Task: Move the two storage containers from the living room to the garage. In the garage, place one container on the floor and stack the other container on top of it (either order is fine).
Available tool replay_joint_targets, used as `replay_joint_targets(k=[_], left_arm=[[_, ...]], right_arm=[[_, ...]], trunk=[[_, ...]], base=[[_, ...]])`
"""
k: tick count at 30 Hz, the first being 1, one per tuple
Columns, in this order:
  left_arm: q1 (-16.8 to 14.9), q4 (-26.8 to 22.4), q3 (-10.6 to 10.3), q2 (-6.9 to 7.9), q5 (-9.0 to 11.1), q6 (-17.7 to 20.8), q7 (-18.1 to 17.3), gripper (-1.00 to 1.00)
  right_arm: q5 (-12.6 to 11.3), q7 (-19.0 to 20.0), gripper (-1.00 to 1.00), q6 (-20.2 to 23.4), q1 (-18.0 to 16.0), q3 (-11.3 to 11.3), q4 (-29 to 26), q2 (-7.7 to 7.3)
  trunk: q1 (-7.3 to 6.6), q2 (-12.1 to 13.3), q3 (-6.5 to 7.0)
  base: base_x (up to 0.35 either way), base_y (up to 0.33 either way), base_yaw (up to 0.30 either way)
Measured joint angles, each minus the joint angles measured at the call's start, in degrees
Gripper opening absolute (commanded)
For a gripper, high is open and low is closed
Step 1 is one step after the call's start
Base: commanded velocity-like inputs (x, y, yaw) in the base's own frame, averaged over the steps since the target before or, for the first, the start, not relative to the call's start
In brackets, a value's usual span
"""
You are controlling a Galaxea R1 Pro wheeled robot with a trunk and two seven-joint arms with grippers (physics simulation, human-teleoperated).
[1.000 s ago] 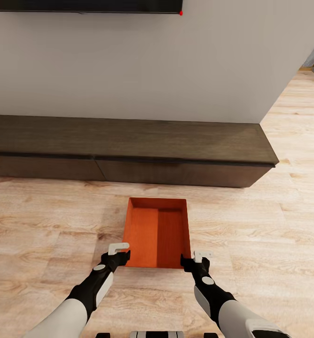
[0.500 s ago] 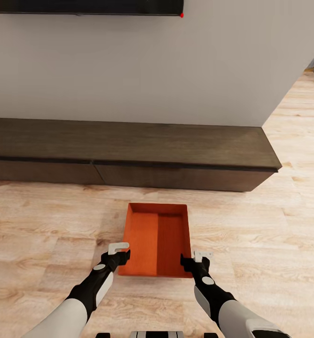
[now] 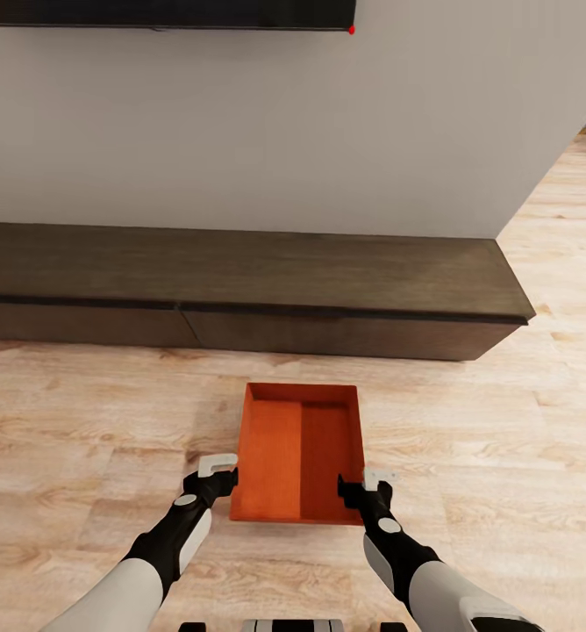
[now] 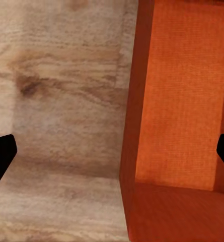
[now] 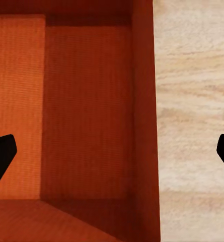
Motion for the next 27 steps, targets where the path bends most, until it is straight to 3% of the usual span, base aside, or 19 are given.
replay_joint_targets(k=[12, 27], left_arm=[[0.03, -0.03, -0.08, -0.08, 0.0, -0.01, 0.0, 1.0], [0.02, 0.0, -0.08, -0.21, -0.05, 0.07, 0.07, 1.0]], right_arm=[[-0.57, -0.29, 1.0, 0.36, 0.0, -0.23, 0.56, 0.16], [-0.25, -1.62, 1.0, 0.15, 0.0, -0.32, 0.23, 0.25]], trunk=[[0.0, 0.0, 0.0], [0.0, 0.0, 0.0]], base=[[0.001, 0.002, -0.001], [0.0, 0.0, -0.077]])
